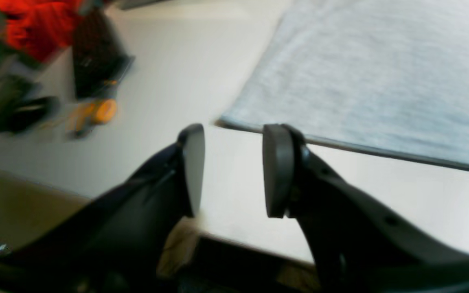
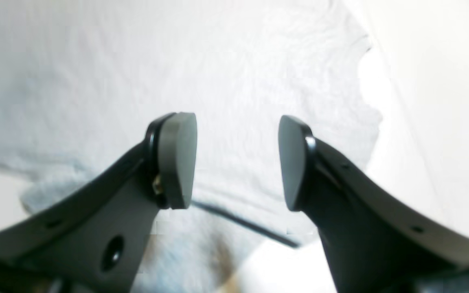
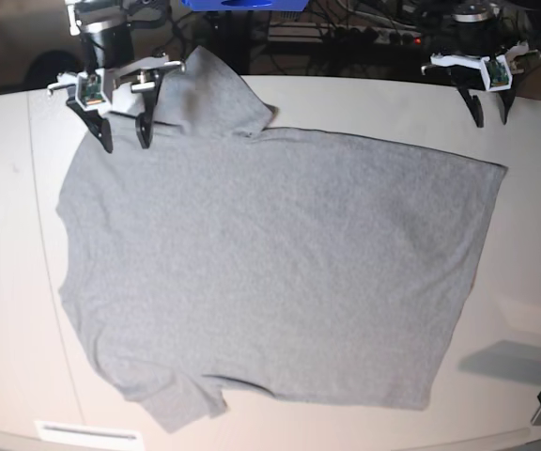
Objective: Fold the T-shirt properly
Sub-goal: 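Move both grippers down toward the shirt's shoulder corners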
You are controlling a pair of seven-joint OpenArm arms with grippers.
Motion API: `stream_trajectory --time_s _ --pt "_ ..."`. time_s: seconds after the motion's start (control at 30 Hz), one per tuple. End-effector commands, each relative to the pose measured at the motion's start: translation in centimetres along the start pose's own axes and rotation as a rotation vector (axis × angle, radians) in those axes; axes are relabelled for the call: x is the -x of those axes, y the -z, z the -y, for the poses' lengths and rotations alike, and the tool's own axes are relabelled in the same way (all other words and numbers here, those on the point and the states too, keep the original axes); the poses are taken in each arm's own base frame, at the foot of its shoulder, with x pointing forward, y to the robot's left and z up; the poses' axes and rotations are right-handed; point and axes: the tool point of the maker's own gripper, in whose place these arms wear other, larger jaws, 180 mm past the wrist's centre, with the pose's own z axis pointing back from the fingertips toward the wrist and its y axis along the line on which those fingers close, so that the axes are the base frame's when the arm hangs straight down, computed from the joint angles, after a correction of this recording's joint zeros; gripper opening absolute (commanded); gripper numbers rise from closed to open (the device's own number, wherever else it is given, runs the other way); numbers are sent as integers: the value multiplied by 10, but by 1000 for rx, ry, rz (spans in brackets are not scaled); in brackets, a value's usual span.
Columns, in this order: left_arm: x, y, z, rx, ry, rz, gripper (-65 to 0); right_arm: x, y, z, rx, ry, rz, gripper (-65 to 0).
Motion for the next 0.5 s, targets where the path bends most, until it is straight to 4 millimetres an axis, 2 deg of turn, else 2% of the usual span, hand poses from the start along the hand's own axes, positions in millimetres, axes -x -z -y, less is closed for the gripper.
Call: stream_trajectory --time_s 0.0,0.1,0.23,0.37,0.47 --pt "-17 2 -6 13 16 47 -411 -7 0 2 4 31 15 -341" --pt "-23 8 -6 87 -78 39 -411 -1 7 9 22 102 -33 -342" --pt "-27 13 -35 91 -189 8 -411 3 7 23 60 230 -62 -344" --pt "-25 15 -50 94 -130 -28 -411 10 2 53 143 369 -97 -344" --pt "-22 17 -51 89 -74 -50 -411 11 -1 71 158 455 -118 -344"
